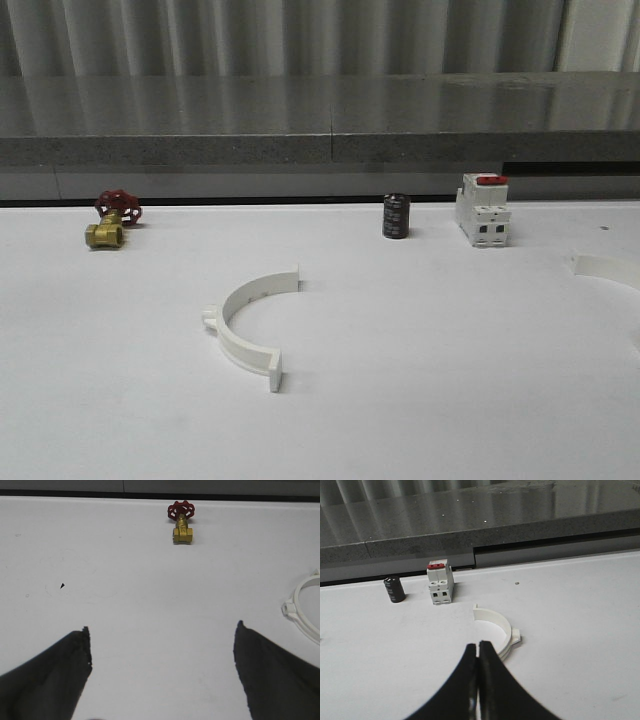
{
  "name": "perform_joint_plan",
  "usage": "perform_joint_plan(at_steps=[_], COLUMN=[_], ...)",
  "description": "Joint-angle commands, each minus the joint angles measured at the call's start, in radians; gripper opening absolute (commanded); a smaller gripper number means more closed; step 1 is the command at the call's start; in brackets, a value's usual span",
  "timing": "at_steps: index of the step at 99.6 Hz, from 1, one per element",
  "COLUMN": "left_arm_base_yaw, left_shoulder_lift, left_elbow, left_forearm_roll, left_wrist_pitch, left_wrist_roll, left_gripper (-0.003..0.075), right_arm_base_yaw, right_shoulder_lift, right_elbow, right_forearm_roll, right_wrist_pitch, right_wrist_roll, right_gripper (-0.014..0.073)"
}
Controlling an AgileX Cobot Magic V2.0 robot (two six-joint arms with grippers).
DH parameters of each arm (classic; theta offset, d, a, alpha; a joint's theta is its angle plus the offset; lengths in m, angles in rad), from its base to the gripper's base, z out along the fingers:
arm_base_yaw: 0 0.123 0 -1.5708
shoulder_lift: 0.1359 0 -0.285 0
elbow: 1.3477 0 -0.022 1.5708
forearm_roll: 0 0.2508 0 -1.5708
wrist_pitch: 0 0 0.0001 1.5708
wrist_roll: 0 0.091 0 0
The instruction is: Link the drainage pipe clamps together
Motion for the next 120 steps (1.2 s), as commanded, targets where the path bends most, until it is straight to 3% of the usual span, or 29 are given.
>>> perform_joint_plan(at_steps=[1,26,88,120], left_arm_base_yaw=[-0.007,-0.007,-0.007,-0.007], left_shoulder_lift=[0.0,0.0,0.0,0.0], left_elbow=[-0.024,-0.024,-0.024,-0.024], left_forearm_roll=[-0.008,-0.008,-0.008,-0.008], left_wrist_pitch=[-0.068,-0.073,-0.08,-0.08], left_wrist_roll=[0.004,0.004,0.004,0.004], left_gripper=[0.0482,-0.002,-0.002,-0.002], right_arm_base_yaw=[-0.003,-0.003,-0.003,-0.003], right_shoulder_lift=[-0.02,-0.02,-0.02,0.113], right_elbow=[-0.018,-0.018,-0.022,-0.185], right_forearm_roll=[-0.007,-0.007,-0.007,-0.007], right_wrist_pitch=[-0.085,-0.085,-0.187,-0.023], right_wrist_roll=[-0.005,-0.005,-0.005,-0.005], right_gripper=[-0.0069,-0.0069,-0.0069,-0.0069])
